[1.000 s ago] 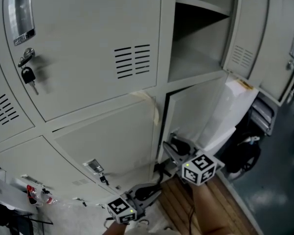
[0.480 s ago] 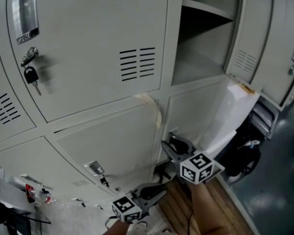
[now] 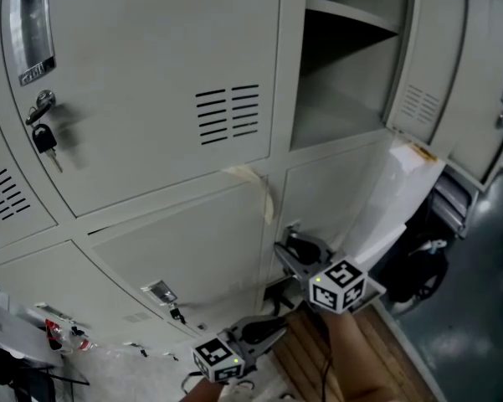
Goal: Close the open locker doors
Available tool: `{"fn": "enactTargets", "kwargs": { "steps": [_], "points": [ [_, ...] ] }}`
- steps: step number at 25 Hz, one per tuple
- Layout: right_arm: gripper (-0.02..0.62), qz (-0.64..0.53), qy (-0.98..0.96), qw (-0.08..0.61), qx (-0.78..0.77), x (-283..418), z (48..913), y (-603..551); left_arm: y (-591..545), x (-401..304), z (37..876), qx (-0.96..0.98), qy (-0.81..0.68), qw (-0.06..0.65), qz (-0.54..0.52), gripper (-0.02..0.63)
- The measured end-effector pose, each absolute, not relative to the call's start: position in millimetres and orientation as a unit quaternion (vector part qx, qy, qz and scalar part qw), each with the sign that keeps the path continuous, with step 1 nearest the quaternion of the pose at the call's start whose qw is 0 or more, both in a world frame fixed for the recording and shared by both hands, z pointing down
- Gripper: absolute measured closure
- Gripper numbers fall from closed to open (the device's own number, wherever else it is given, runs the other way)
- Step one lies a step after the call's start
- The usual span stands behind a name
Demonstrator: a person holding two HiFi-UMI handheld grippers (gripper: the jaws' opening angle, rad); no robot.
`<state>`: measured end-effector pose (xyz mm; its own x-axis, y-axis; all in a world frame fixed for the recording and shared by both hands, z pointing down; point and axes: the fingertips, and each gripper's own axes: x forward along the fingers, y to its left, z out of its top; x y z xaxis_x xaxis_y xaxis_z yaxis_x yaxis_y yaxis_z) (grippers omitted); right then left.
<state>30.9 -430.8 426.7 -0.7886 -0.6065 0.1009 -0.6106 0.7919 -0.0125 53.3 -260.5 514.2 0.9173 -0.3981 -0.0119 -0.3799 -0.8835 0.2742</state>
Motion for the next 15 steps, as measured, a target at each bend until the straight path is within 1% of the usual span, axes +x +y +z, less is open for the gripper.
{"fn": "enactTargets", "kwargs": {
  "steps": [7,15],
  "points": [
    [0.497,0.017,-0.94,0.036,0.339,32.7,429.1,-431.4,-264.4,55.7,511.9,0.969,-0.204,0.132,-0.032,0.56],
    [0.497,0.02,-0.935,-0.007,0.355,35.4,428.8,-426.8,-262.1,60.7,509.7,0.971,-0.2,0.124,-0.032,0.56]
  ]
}}
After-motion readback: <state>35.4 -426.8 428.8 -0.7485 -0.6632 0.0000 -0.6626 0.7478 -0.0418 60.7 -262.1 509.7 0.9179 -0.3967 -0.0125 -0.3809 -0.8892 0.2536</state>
